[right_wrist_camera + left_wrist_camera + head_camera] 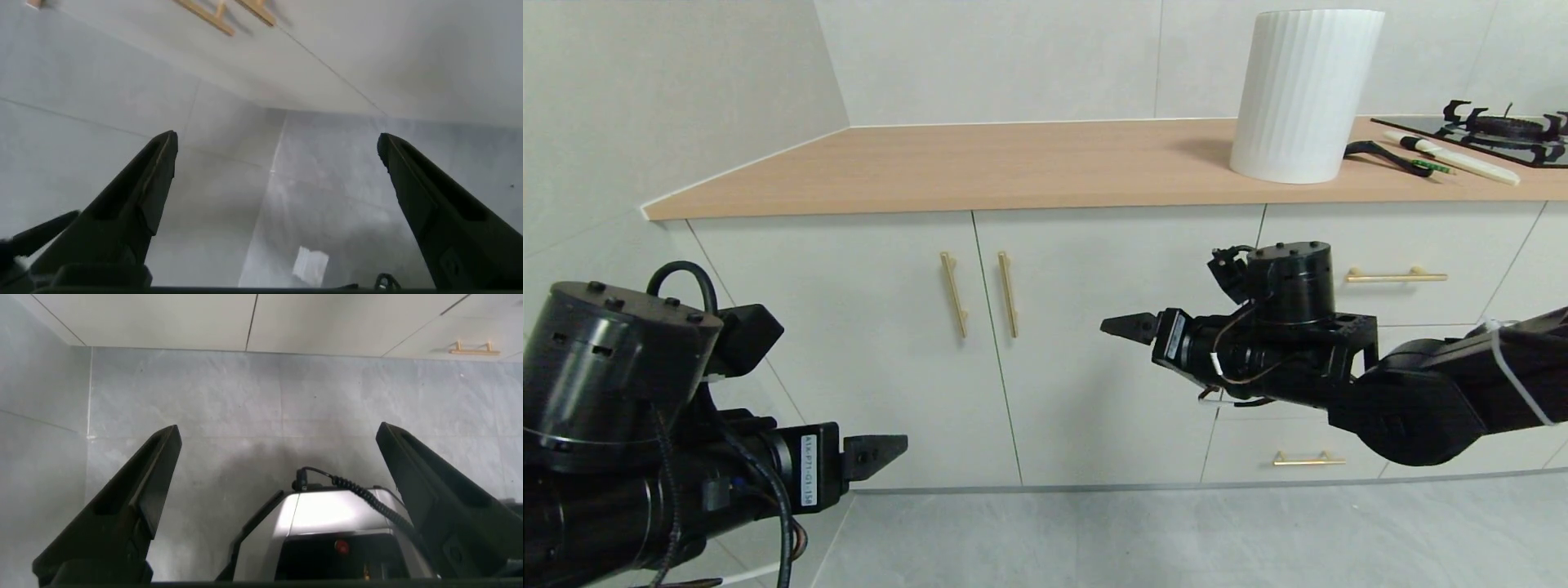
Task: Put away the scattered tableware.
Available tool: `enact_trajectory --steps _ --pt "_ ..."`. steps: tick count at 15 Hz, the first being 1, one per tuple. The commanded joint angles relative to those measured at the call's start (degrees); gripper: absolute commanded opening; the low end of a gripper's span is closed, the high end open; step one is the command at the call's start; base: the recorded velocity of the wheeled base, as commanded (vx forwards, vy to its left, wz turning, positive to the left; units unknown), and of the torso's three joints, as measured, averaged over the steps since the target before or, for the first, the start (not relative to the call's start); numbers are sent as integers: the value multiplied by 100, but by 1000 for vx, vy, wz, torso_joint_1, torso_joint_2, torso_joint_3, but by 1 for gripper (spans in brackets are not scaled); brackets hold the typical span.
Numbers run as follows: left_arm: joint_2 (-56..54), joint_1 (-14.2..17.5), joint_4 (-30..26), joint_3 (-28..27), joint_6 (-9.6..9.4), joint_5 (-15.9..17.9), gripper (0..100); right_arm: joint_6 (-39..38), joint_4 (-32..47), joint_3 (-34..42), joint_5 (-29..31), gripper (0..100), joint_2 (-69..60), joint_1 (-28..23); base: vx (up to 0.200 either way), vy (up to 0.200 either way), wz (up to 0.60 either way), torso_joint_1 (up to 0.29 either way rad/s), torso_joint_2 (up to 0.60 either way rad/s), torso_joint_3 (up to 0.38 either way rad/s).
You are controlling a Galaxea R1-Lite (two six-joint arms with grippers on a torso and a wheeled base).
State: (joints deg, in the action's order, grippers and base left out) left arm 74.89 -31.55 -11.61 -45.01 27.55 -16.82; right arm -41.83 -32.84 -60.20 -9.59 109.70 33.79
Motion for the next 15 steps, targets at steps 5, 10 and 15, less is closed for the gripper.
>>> enact_trajectory --steps 5,10,15 --pt "-431 228 150 -34 -30 -5 100 1766 -56 685 1671 100 -1162 -4 0 0 0 0 0 0" --pt "-1644 474 203 71 -461 -5 100 2504 6 1643 2594 100 -3324 -22 0 0 0 0 0 0" --pt "-4281 1265 159 317 -1331 21 100 4121 287 3172 3227 100 -6312 -1287 0 0 0 0 0 0"
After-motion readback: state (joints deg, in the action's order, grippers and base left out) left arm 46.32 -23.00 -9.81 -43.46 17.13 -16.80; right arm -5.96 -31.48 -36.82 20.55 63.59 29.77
